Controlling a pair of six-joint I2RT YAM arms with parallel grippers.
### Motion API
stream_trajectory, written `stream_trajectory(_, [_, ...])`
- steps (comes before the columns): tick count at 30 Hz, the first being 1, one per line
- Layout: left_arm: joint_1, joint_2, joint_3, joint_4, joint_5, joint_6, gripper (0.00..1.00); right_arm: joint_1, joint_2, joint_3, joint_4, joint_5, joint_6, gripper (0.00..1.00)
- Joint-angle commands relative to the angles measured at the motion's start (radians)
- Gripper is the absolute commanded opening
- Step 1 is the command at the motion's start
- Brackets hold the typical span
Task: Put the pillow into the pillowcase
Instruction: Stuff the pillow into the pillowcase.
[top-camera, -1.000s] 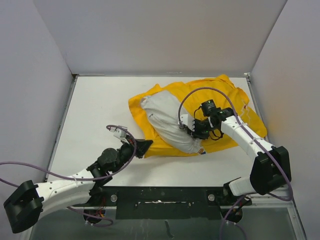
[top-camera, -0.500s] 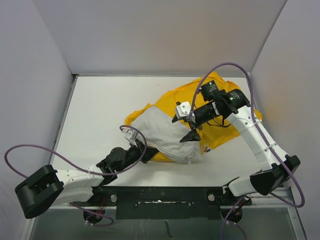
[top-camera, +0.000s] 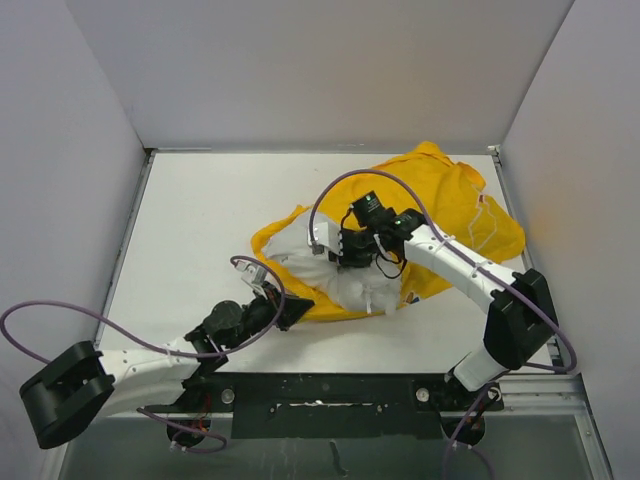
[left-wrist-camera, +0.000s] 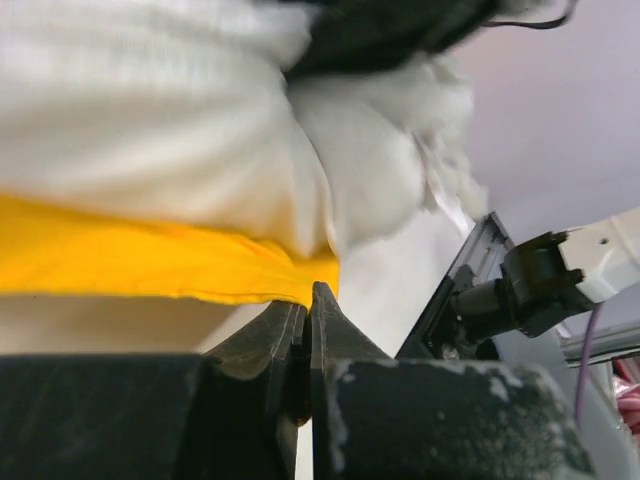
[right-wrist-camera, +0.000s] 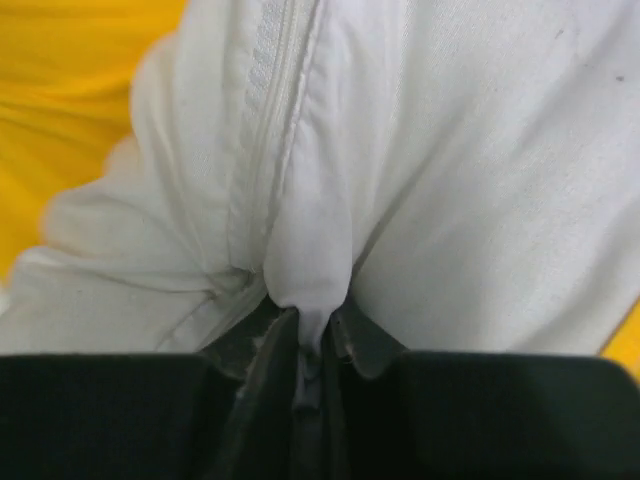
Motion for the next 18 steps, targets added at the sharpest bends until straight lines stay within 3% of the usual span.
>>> stream_trajectory(1, [-0.006,-0.272,0.038,0.011,0.024,-0.054,0.00,-0.137,-0.009,-0.067,0.327,0.450,-0.104,0.03])
stream_trajectory(4, [-0.006,-0.487,0.147,-0.230,0.067,-0.029,0.00,-0.281,0.002,-0.099,0.392,0.491,-0.196,0.00])
stream_trajectory(6, [-0.006,-0.558,0.218,-0.395,0.086,-0.005,0.00,-0.335,-0.008,-0.130,0.360,0.427,-0.232,0.00])
stream_trajectory(8, [-0.006,-0.566,0.228,-0.435,0.101,-0.004,0.00,-0.321,-0.028,-0.171,0.256,0.308,-0.273,0.00])
stream_trajectory(12, [-0.006,-0.406,0.155,-0.250,0.170,-0.066,0.00,-0.195,-0.043,-0.254,0.054,0.045,-0.315,0.02])
stream_trajectory(15, [-0.008,-0.211,0.105,-0.076,0.230,-0.100,0.00,-0.142,0.004,-0.295,0.035,0.019,-0.277,0.04])
stream_trajectory(18, [-0.012,-0.056,0.060,0.007,0.246,-0.096,0.00,-0.171,0.046,-0.295,-0.008,0.021,-0.267,0.04])
